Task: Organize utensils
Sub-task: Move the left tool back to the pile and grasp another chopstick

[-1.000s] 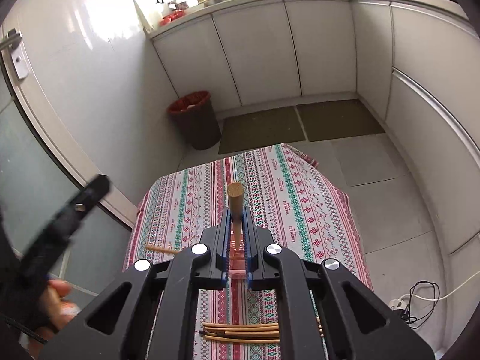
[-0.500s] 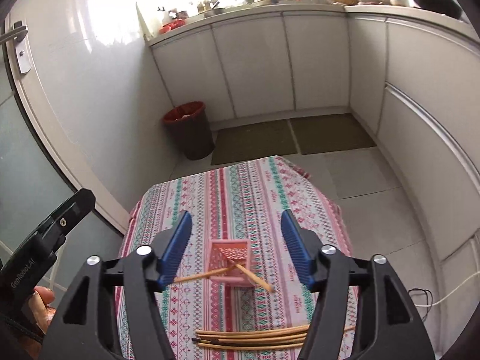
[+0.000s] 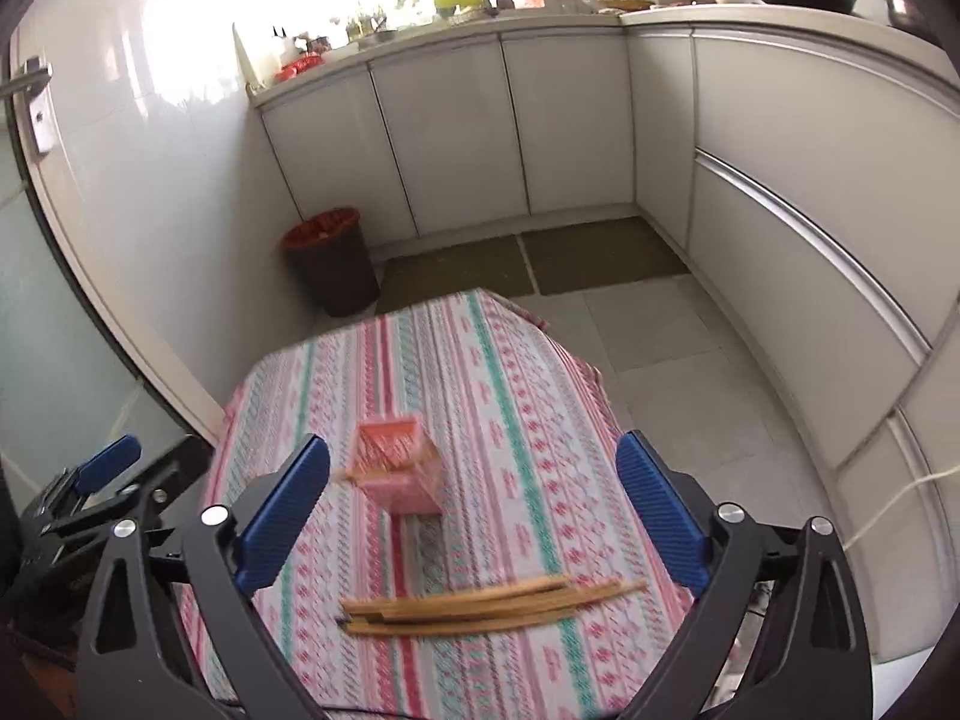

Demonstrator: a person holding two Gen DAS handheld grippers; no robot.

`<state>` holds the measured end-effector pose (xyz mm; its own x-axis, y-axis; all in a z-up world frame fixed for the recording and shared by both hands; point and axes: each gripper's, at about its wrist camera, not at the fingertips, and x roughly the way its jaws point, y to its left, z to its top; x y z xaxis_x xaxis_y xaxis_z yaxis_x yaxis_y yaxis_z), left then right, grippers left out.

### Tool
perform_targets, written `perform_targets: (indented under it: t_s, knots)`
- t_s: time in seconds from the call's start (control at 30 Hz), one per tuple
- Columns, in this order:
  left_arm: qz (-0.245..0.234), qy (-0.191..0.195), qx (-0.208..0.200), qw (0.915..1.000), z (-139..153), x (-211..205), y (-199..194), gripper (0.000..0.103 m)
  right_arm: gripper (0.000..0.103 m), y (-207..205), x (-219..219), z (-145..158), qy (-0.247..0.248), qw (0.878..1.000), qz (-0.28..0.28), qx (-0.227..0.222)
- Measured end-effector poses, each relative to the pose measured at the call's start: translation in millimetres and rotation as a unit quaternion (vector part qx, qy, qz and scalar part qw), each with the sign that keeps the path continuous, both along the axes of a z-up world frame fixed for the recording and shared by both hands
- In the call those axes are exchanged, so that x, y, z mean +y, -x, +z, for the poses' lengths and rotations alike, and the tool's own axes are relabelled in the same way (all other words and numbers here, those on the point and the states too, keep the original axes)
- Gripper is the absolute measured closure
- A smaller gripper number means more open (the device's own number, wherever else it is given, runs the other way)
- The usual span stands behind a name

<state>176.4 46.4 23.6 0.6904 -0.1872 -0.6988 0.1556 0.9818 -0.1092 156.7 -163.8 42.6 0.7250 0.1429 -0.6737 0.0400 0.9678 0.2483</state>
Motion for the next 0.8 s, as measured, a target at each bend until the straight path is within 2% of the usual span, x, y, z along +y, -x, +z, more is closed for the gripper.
perform_targets:
  t_s: [0.1, 0.17, 0.27, 0.37, 0.47, 0.53, 0.63, 0.8]
  knots:
    - [-0.044, -0.027, 0.064, 0.9966, -32, -19, -4, 0.007, 0.008, 18, -11, -25, 0.018, 0.999, -0.007, 0.033]
    - [-0.08, -0.05, 0.105, 0.99, -55, -37, -6, 0.007, 0.008, 27, -26, -46, 0.018, 0.998, -0.021, 0.06]
    - [-0.124, -0.063, 0.145, 0.9796, -85, -65, -8, 0.007, 0.008, 41, -61, -84, -0.022, 0.992, -0.069, 0.106]
    - [-0.16, -0.077, 0.178, 0.9679, -116, -97, -13, 0.007, 0.008, 48, -92, -123, -0.064, 0.977, -0.108, 0.173]
    - [-0.186, -0.101, 0.197, 0.9572, -143, -128, -23, 0.011, 0.008, 53, -106, -142, -0.093, 0.966, -0.117, 0.211]
    - [-0.201, -0.116, 0.206, 0.9506, -156, -147, -33, 0.027, 0.008, 54, -110, -143, -0.1, 0.965, -0.12, 0.21]
    - [-0.222, -0.134, 0.227, 0.9387, -180, -171, -44, 0.043, 0.008, 52, -109, -147, -0.095, 0.965, -0.12, 0.214]
    - [-0.238, -0.168, 0.251, 0.9228, -213, -189, -62, 0.057, 0.008, 52, -116, -154, -0.112, 0.961, -0.12, 0.224]
